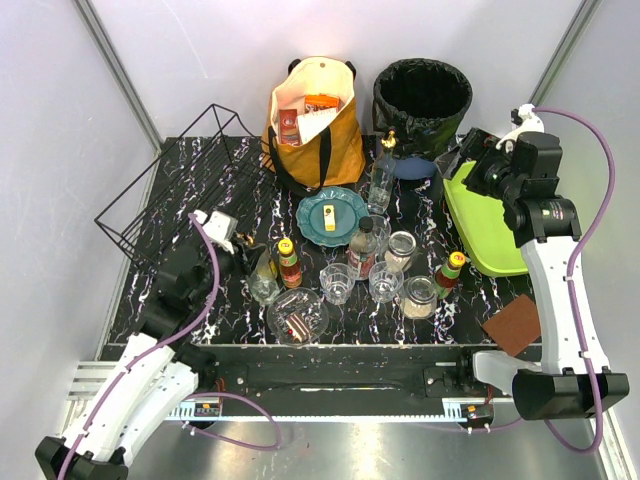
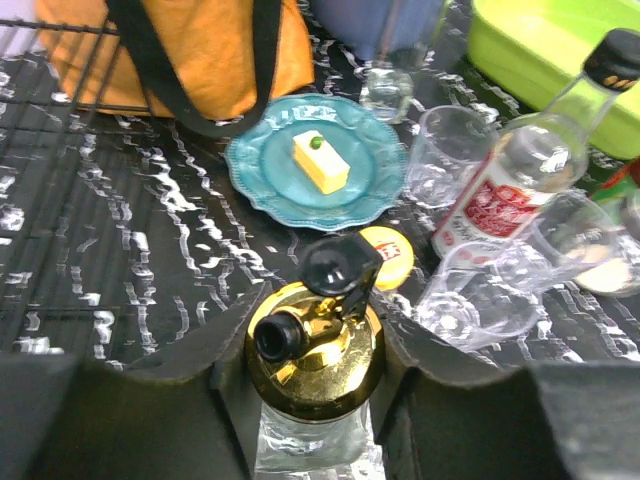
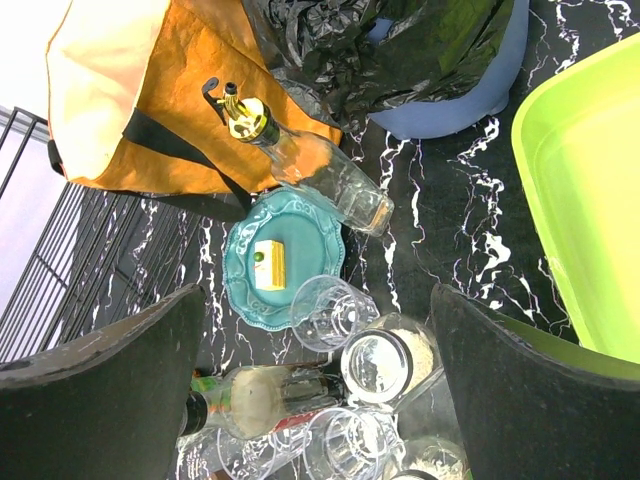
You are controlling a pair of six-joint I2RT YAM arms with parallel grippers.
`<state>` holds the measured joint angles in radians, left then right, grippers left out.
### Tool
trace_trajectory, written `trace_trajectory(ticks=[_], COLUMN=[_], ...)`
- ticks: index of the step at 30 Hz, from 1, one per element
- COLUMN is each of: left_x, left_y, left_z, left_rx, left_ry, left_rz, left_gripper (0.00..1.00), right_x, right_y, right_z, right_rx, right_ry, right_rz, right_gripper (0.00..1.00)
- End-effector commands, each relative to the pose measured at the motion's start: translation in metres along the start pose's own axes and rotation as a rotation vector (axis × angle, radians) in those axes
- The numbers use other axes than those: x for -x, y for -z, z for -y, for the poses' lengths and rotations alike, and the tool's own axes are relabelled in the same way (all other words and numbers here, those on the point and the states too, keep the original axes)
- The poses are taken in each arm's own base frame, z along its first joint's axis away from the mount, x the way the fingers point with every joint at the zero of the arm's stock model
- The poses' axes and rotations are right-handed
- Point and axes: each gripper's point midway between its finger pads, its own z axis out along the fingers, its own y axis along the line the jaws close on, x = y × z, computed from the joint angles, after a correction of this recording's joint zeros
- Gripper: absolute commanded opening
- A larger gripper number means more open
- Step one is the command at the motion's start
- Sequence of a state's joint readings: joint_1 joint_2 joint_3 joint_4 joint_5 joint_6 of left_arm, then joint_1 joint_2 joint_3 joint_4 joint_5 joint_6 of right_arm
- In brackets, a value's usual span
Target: Clear the kitchen counter
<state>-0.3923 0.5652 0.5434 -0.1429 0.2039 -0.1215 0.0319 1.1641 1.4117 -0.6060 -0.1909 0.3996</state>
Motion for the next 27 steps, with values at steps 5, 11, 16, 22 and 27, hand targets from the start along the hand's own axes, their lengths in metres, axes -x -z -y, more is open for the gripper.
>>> trace_trajectory(ticks=[5, 11, 16, 22, 27], left_x=[0.041, 0.087, 0.133, 0.172, 0.192], left_y=[0.009, 0.016, 0.029, 0.050, 0.068], left_z=[-0.012, -0.011, -0.002, -0.010, -0.014], left_rx=[0.099, 0.124, 0.120, 0.212, 0.275], left_ry=[-0.042, -0.044, -0.028, -0.029, -0.011], left_rz=[0.070, 0.132, 0.177, 0.177, 0.150], left_gripper=[0.13, 0.00, 0.00, 0.00, 0.00], right_x=[0.020, 0.021, 0.023, 0.027, 0.036], right_y=[0.009, 0.011, 0.017, 0.024, 0.030], right_z=[-0.006, -0.011, -0.013, -0.014, -0.018], right_rx=[0.013, 0.031, 0.037, 0.035, 0.038], right_ry=[0.036, 0.033, 0.035, 0.033, 0.047], right_rz=[0.080, 0.083, 0.095, 0.115, 0.143], right_gripper=[0.99, 0.99, 0.99, 0.99, 0.99])
